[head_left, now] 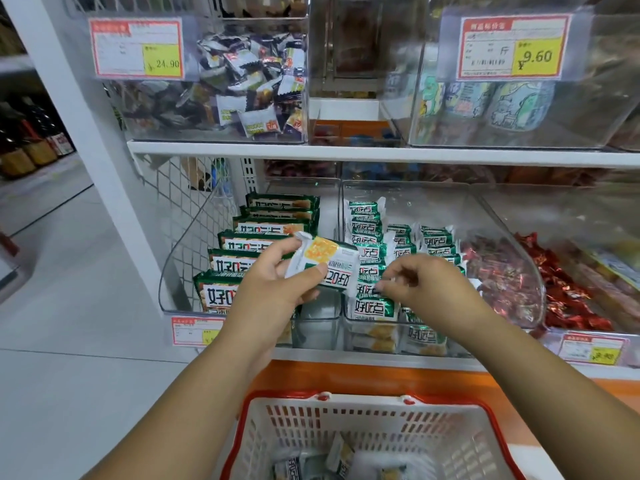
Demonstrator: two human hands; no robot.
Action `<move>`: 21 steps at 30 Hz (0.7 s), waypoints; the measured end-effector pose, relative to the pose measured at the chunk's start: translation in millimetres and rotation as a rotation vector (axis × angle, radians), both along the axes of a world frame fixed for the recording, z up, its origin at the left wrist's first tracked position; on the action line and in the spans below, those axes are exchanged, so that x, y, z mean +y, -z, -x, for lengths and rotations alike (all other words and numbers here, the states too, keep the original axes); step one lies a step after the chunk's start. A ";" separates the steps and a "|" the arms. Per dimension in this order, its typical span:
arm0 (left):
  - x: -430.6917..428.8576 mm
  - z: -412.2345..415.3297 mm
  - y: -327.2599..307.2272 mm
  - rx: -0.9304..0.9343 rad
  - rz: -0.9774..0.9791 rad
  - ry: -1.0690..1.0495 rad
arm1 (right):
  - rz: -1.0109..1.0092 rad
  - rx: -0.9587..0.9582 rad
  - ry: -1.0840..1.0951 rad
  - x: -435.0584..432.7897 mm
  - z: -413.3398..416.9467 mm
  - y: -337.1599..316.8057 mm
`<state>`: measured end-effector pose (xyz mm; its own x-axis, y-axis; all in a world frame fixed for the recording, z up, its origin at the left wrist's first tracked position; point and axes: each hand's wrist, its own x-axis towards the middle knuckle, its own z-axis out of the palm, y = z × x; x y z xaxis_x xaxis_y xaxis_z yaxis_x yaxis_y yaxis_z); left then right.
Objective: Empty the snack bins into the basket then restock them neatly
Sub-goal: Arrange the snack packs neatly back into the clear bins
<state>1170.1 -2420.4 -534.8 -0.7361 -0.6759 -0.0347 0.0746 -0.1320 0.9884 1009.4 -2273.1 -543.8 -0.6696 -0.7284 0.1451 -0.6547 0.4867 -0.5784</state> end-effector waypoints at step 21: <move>-2.0 47.1 -13.0 -0.159 0.570 0.089 | 0.468 -0.698 -0.058 -10.1 5.5 -18.6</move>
